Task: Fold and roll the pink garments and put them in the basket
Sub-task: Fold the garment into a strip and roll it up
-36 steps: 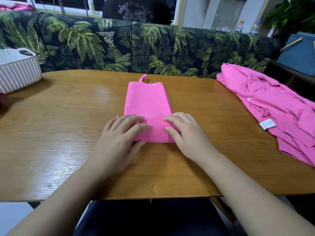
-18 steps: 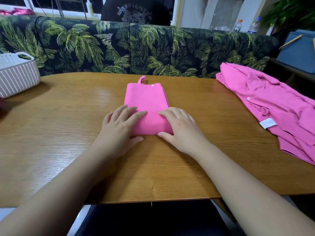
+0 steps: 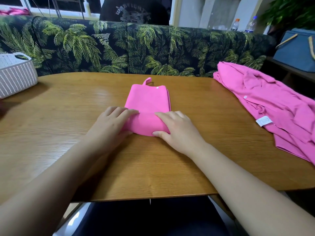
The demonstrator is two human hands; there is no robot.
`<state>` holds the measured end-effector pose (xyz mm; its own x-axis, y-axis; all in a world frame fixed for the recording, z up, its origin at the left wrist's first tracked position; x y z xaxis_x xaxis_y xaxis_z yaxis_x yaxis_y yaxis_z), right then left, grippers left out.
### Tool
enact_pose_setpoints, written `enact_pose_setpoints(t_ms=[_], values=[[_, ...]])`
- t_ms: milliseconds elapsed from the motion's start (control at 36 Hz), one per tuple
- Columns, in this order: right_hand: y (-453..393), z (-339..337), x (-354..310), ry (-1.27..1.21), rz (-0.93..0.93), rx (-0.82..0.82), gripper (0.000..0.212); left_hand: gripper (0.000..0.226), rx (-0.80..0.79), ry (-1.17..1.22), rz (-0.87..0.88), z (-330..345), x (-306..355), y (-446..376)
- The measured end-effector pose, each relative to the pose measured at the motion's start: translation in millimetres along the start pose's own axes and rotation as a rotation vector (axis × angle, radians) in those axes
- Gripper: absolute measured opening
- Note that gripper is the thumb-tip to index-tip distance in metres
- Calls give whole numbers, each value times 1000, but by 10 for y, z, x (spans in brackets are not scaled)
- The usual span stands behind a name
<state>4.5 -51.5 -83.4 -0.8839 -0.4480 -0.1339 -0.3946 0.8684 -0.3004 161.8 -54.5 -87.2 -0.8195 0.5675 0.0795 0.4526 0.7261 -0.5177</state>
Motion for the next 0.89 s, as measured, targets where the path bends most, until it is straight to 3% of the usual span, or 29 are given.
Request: enact_pose_setpoints(t_ms=[83, 222, 389, 639, 722, 889], values=[[126, -45, -46, -6, -23, 1, 64, 53, -10, 56, 28, -94, 83, 109], [349, -103, -145, -64, -56, 2, 72, 51, -35, 124, 57, -250, 225, 288], [543, -201, -191, -179, -72, 33, 61, 57, -85, 273, -18, -351, 300, 503], [638, -232, -52, -416, -32, 36, 56, 49, -56, 284, -20, -506, 505, 575], [663, -243, -53, -462, -35, 107, 51, 51, -78, 317, -94, -465, 428, 544], [733, -408, -221, -230, -220, 419, 31, 49, -110, 413, -221, -341, 317, 478]])
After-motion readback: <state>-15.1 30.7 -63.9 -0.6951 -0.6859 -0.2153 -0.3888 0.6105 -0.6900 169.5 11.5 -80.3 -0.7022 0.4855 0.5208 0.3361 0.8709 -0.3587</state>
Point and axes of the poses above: each hand's wrist, its own y-axis away from the middle knuckle, its own z-axis out of the palm, x = y × z, the point moved 9 cm from there along -y, towards the middle knuckle, and after that the axes turned 1 degree about y, right-handed, at the moved point
